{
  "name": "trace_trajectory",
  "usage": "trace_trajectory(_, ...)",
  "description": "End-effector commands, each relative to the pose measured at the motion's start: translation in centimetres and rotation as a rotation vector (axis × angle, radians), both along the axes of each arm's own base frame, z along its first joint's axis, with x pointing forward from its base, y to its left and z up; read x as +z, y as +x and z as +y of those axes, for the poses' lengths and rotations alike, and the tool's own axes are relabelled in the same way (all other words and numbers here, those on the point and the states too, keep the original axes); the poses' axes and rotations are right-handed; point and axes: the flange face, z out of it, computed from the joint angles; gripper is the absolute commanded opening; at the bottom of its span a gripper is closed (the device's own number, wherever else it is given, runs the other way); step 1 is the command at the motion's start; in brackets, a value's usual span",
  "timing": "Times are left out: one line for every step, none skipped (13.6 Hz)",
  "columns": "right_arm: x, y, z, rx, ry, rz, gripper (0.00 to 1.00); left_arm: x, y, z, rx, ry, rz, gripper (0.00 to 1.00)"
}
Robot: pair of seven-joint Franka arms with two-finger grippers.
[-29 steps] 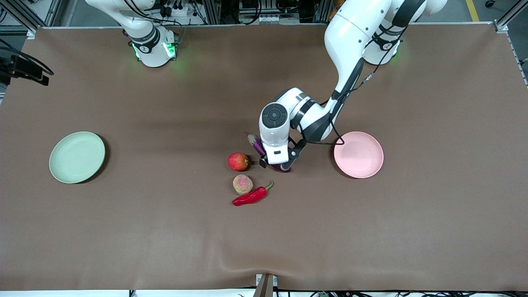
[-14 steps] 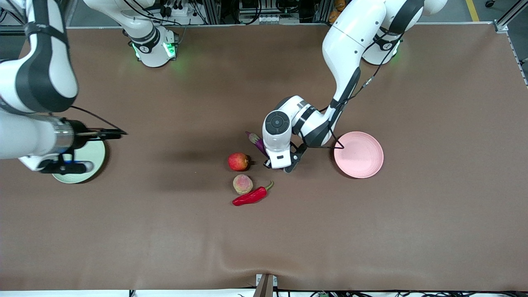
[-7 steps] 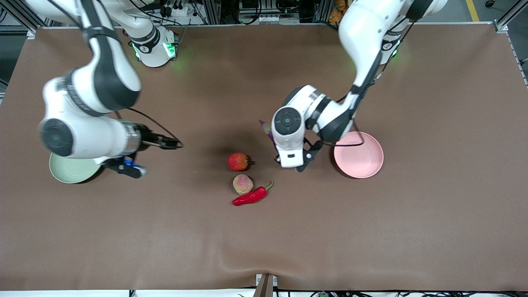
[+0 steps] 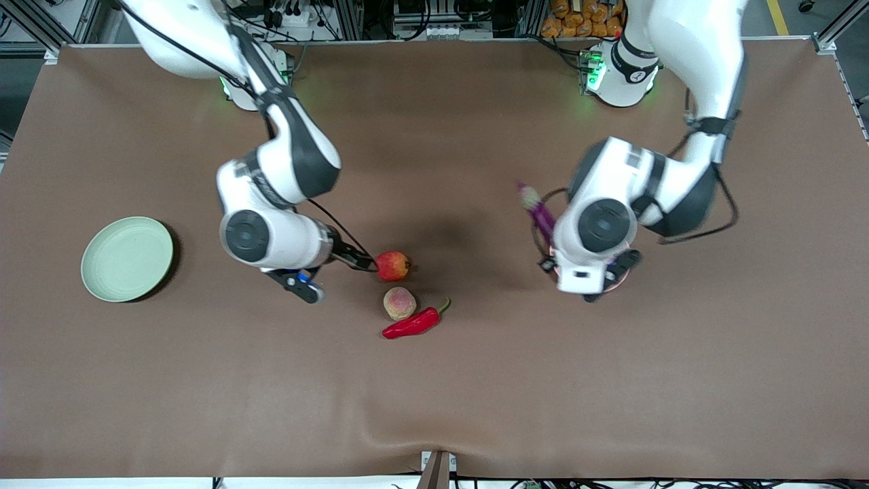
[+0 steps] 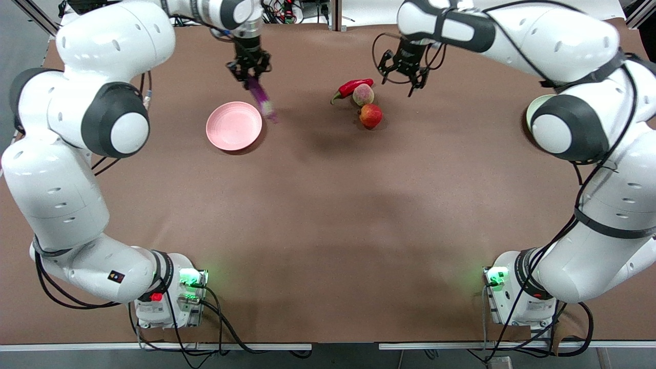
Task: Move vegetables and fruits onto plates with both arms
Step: 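Lift the eggplant with the left gripper while the right gripper reaches the apple, then place the eggplant on the pink plate while the right gripper carries the apple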
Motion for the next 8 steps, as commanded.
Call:
trace_trajectory(-2.0,0.2,1.4,-0.052,-0.004,-0.017,1.00,-1.0,-0.7,4.1,-0.169,-0.005,-0.052,0.08)
trace_trajectory(-3.0,-0.1,2.4,-0.055,-0.007,-0.023,1.00,-1.2,-1.3,5.9,-0.244,-0.021,-0.089,0.08)
trace_trajectory(-4.0,0.0,2.8,-0.072,-0.008,-0.035,1.00,-1.7,-2.3,6.8,-0.328,-0.045,-0.114,0.08)
trace_trajectory(-5.1,-0.4,3.5,-0.073,-0.021,-0.039,1.00,-2.6,-2.9,7.4,-0.417,-0.068,-0.120,0.08)
trace_trajectory(-6.0,-0.7,4.0,-0.073,-0.031,-0.036,1.00,-3.4,-2.8,8.2,-0.500,-0.085,-0.118,0.08)
trace_trajectory(-6.8,-0.9,4.4,-0.072,-0.031,-0.044,1.00,-4.3,-2.8,8.4,-0.587,-0.100,-0.093,0.08)
trace_trajectory(-7.6,-1.2,4.7,-0.088,-0.031,-0.059,1.00,-5.2,-2.8,8.7,-0.657,-0.112,-0.064,0.08)
trace_trajectory(-8.5,-1.4,4.7,-0.101,-0.029,-0.076,1.00,-6.7,-2.8,8.9,-0.683,-0.120,-0.037,0.07)
